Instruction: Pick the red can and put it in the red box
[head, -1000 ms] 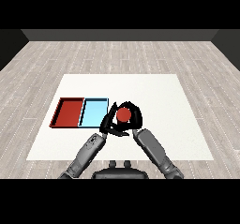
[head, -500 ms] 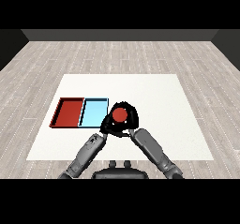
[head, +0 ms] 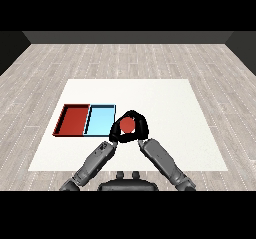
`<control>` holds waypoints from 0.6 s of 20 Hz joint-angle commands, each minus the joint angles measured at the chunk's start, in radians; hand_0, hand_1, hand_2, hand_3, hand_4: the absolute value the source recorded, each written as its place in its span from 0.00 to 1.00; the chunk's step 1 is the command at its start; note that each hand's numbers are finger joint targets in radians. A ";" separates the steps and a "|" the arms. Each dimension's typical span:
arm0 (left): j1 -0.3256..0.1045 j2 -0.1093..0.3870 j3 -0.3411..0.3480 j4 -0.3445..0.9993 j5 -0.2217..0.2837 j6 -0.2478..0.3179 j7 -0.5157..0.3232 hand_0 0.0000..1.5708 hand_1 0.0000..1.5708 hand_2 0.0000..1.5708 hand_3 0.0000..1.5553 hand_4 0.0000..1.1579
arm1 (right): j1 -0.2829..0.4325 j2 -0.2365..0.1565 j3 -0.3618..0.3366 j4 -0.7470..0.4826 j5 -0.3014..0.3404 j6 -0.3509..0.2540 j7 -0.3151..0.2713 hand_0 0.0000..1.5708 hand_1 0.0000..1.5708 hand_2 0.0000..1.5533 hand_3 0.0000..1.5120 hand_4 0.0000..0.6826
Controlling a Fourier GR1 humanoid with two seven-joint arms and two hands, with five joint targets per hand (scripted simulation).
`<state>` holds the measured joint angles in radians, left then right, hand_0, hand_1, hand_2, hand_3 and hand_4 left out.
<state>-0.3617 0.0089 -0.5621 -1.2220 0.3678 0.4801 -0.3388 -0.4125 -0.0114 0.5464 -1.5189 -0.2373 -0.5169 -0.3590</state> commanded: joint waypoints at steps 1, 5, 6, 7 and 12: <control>-0.008 -0.008 -0.046 0.020 0.027 0.091 -0.027 1.00 1.00 1.00 0.95 0.96 | -0.065 0.011 -0.027 0.048 -0.027 0.002 0.007 0.96 0.96 0.93 0.92 0.96; -0.050 -0.008 0.021 0.062 0.024 0.066 -0.006 1.00 1.00 0.99 0.95 0.97 | -0.032 0.011 -0.007 -0.075 0.035 -0.039 0.123 0.94 0.94 0.93 0.92 0.94; -0.050 -0.008 0.000 0.042 0.039 0.083 -0.030 1.00 1.00 0.99 0.95 0.97 | -0.026 0.011 -0.007 0.029 -0.008 -0.006 -0.002 0.95 0.95 0.93 0.92 0.94; -0.014 -0.008 0.007 -0.003 0.021 0.098 -0.037 1.00 1.00 0.99 0.95 0.98 | -0.071 0.011 -0.002 0.067 -0.050 -0.024 -0.017 0.94 0.94 0.93 0.92 0.94; -0.027 -0.008 0.048 0.003 0.028 0.065 -0.132 1.00 1.00 1.00 0.96 0.99 | -0.040 0.003 -0.040 0.050 -0.056 0.033 0.000 0.92 0.92 0.89 0.89 0.60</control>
<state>-0.3668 0.0163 -0.5502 -1.1967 0.3841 0.5675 -0.4010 -0.4569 -0.0067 0.5535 -1.4977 -0.2798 -0.5380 -0.3582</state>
